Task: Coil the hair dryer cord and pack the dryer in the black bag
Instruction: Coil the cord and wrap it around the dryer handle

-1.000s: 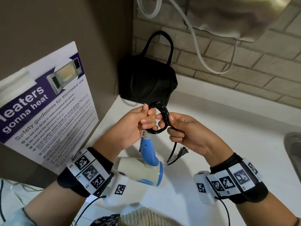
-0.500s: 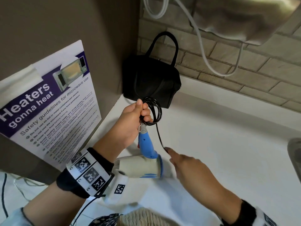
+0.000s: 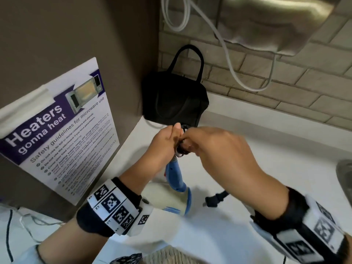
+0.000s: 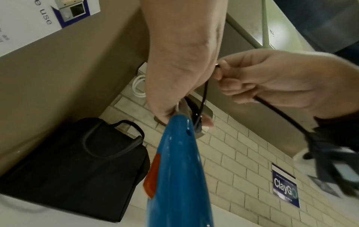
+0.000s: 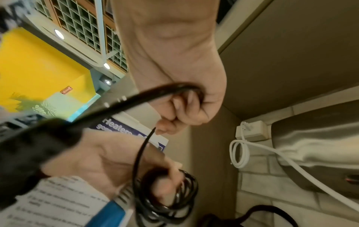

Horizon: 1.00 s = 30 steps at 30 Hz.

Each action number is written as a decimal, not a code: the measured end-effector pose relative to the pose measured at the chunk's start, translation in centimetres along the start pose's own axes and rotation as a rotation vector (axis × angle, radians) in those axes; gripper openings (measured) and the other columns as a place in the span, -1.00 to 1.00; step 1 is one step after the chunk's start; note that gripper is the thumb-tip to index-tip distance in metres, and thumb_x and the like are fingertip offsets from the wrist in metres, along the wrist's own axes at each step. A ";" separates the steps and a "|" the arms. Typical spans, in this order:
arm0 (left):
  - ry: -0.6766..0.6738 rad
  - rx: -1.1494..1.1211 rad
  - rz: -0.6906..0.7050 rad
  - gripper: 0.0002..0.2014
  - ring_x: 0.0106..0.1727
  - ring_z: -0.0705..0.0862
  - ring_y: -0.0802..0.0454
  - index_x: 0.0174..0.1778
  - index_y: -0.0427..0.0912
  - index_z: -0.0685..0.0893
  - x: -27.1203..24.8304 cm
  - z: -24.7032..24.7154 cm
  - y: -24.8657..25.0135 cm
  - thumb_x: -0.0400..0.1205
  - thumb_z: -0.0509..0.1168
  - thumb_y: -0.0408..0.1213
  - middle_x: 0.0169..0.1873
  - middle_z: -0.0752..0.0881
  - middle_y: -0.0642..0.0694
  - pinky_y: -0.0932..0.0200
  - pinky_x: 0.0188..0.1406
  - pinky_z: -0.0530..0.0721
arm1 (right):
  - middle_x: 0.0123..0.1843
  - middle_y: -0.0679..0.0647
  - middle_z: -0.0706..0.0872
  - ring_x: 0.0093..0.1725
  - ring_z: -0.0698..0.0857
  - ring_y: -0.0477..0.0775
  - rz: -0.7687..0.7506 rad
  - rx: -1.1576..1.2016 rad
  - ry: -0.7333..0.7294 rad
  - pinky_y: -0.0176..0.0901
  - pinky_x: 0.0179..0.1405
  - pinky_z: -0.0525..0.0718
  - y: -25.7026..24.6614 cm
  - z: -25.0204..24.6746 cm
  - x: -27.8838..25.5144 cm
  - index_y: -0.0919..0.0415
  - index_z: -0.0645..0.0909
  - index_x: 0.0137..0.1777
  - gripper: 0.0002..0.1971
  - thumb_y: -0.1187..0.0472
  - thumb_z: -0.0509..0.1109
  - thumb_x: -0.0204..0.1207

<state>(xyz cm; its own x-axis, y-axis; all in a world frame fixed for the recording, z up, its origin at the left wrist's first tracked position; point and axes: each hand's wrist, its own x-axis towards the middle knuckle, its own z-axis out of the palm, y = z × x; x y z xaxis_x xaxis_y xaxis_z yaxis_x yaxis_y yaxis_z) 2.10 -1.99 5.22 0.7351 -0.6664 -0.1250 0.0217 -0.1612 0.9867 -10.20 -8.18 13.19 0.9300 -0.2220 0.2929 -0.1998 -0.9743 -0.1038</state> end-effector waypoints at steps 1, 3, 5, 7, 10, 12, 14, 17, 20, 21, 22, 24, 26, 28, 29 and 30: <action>-0.031 0.004 -0.016 -0.65 -0.27 0.71 0.03 -0.21 -0.21 0.61 -0.2 0.0 0.2 0.78 0.03 -0.17 -0.43 0.71 -0.04 0.21 -0.23 0.64 | -0.34 -0.03 0.67 -0.44 0.42 0.04 0.014 0.001 0.004 -0.33 -0.61 0.12 0.5 0.1 0.8 0.04 0.64 -0.16 -0.80 0.35 0.27 0.38; -0.125 -0.059 -0.016 -0.71 -0.40 0.76 0.12 -0.16 -0.22 0.61 -0.5 -0.2 0.4 0.78 0.05 -0.24 -0.54 0.71 0.00 0.19 -0.21 0.72 | -0.18 -0.03 0.69 -0.28 0.58 0.10 0.052 0.000 -0.061 -0.12 -0.45 0.49 1.6 0.6 2.2 0.03 0.63 0.01 -0.80 0.31 0.25 0.51; -0.190 -0.187 -0.048 -0.66 -0.43 0.78 -0.06 -0.18 -0.24 0.51 -0.8 -0.3 0.4 0.80 -0.03 -0.16 -0.65 0.61 -0.03 -0.02 -0.01 0.75 | -0.09 -0.05 0.72 -0.13 0.66 0.13 0.097 -0.001 -0.064 -0.03 -0.25 0.60 2.8 1.3 3.5 0.00 0.62 0.04 -0.81 0.20 0.18 0.60; -0.200 -0.252 -0.051 -0.63 -0.53 0.71 -0.03 -0.20 -0.21 0.46 -0.8 -0.6 0.2 0.81 -0.08 -0.12 -0.70 0.47 0.01 -0.01 -0.03 0.72 | -0.11 -0.07 0.73 -0.09 0.67 0.09 0.137 0.045 -0.062 -0.06 -0.22 0.59 4.1 2.3 4.4 -0.02 0.64 0.00 -0.80 0.09 0.17 0.65; -0.263 -0.304 -0.029 -0.62 -0.63 0.47 0.10 -0.20 -0.20 0.46 -1.0 -0.6 0.2 0.80 -0.10 -0.10 -0.69 0.34 0.05 0.13 -0.12 0.71 | -0.29 -0.11 0.70 -0.21 0.66 -0.01 0.169 0.175 -0.058 -0.10 -0.28 0.57 6.4 4.8 5.4 0.01 0.70 -0.08 -0.79 -0.01 0.26 0.64; -0.329 -0.325 -0.032 -0.63 -0.63 0.36 0.13 -0.18 -0.19 0.45 -1.3 -0.6 0.2 0.80 -0.10 -0.08 -0.67 0.29 0.07 0.22 -0.16 0.69 | -0.38 -0.10 0.68 -0.33 0.63 -0.12 0.166 0.286 -0.055 -0.11 -0.30 0.54 7.8 6.3 5.6 0.09 0.70 -0.15 -0.76 0.03 0.29 0.64; -0.363 -0.356 -0.038 -0.64 -0.62 0.31 0.14 -0.19 -0.18 0.43 -1.5 -0.5 0.2 0.79 -0.09 -0.07 -0.66 0.27 0.08 0.27 -0.19 0.67 | -0.47 -0.14 0.56 -0.46 0.53 -0.22 0.208 0.478 -0.131 -0.21 -0.33 0.44 8.4 7.5 5.3 0.15 0.65 -0.24 -0.73 0.10 0.28 0.65; -0.374 -0.392 -0.053 -0.63 -0.61 0.27 0.13 -0.25 -0.14 0.40 -1.4 -0.7 0.3 0.78 -0.09 -0.05 -0.65 0.24 0.08 0.35 -0.30 0.62 | -0.48 -0.07 0.45 -0.53 0.36 -0.20 0.390 0.897 -0.346 -0.29 -0.45 0.35 8.7 8.1 4.4 0.21 0.69 -0.15 -0.72 0.13 0.22 0.69; -0.391 -0.384 -0.042 -0.62 -0.58 0.24 0.11 -0.29 -0.11 0.40 -1.1 -1.0 0.2 0.76 -0.06 0.01 -0.62 0.22 0.08 0.16 -0.06 0.54 | -0.46 -0.09 0.48 -0.52 0.30 -0.18 0.542 1.362 -0.489 -0.38 -0.56 0.24 8.8 7.5 3.8 0.18 0.70 0.08 -0.76 0.19 0.18 0.71; -0.390 -0.390 -0.042 -0.62 -0.58 0.25 0.11 -0.29 -0.11 0.39 -0.9 -1.1 0.1 0.76 -0.05 0.01 -0.62 0.23 0.08 0.06 0.01 0.51 | -0.45 -0.10 0.52 -0.53 0.30 -0.19 0.581 1.481 -0.501 -0.40 -0.59 0.22 8.7 7.1 3.6 0.21 0.67 0.12 -0.76 0.17 0.18 0.70; -0.390 -0.397 -0.046 -0.62 -0.59 0.26 0.12 -0.30 -0.11 0.39 -0.8 -1.2 0.0 0.76 -0.04 0.00 -0.62 0.23 0.08 0.05 0.03 0.53 | -0.43 -0.10 0.57 -0.53 0.30 -0.19 0.607 1.568 -0.513 -0.42 -0.61 0.21 8.7 6.9 3.5 0.22 0.64 0.11 -0.76 0.12 0.19 0.69; -0.399 -0.412 -0.056 -0.63 -0.59 0.27 0.13 -0.30 -0.12 0.39 -0.5 -1.2 0.0 0.77 -0.05 -0.02 -0.62 0.23 0.08 0.17 -0.05 0.63 | -0.31 -0.07 0.69 -0.53 0.31 -0.19 0.622 1.639 -0.563 -0.44 -0.62 0.22 8.5 6.5 3.2 0.22 0.62 0.08 -0.71 0.01 0.21 0.65; -0.423 -0.422 -0.065 -0.63 -0.59 0.28 0.15 -0.30 -0.12 0.39 -0.3 -1.2 0.1 0.77 -0.05 -0.04 -0.63 0.24 0.09 0.24 -0.13 0.66 | -0.17 0.01 0.70 -0.54 0.31 -0.20 0.629 1.650 -0.631 -0.46 -0.63 0.27 8.5 6.4 3.2 0.23 0.62 0.12 -0.62 -0.08 0.25 0.58; -0.444 -0.419 -0.070 -0.63 -0.59 0.28 0.15 -0.30 -0.12 0.39 -0.3 -1.2 0.1 0.76 -0.05 -0.03 -0.63 0.24 0.09 0.25 -0.14 0.66 | -0.14 0.04 0.65 -0.56 0.31 -0.21 0.648 1.651 -0.672 -0.46 -0.63 0.27 8.5 6.3 3.2 0.24 0.57 0.19 -0.56 -0.11 0.29 0.53; -0.451 -0.416 -0.071 -0.63 -0.59 0.28 0.15 -0.30 -0.12 0.40 -0.3 -1.1 0.1 0.76 -0.05 -0.03 -0.62 0.24 0.09 0.25 -0.15 0.65 | -0.14 0.04 0.64 -0.57 0.30 -0.21 0.653 1.653 -0.680 -0.46 -0.63 0.25 8.6 6.2 3.2 0.23 0.54 0.22 -0.55 -0.12 0.29 0.52; -0.457 -0.415 -0.069 -0.63 -0.59 0.27 0.15 -0.30 -0.12 0.40 -0.3 -1.1 0.1 0.76 -0.05 -0.03 -0.62 0.24 0.09 0.25 -0.16 0.65 | -0.15 0.04 0.63 -0.58 0.29 -0.22 0.649 1.661 -0.688 -0.47 -0.63 0.24 8.5 6.1 3.2 0.24 0.53 0.22 -0.54 -0.12 0.29 0.52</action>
<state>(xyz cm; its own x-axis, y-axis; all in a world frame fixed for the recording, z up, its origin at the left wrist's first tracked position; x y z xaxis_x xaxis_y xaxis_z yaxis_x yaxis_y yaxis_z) 2.60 -0.97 5.43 0.3605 -0.9234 -0.1316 0.3879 0.0201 0.9215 -7.05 -16.99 7.46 0.8716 -0.0266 -0.4894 -0.4513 0.3457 -0.8227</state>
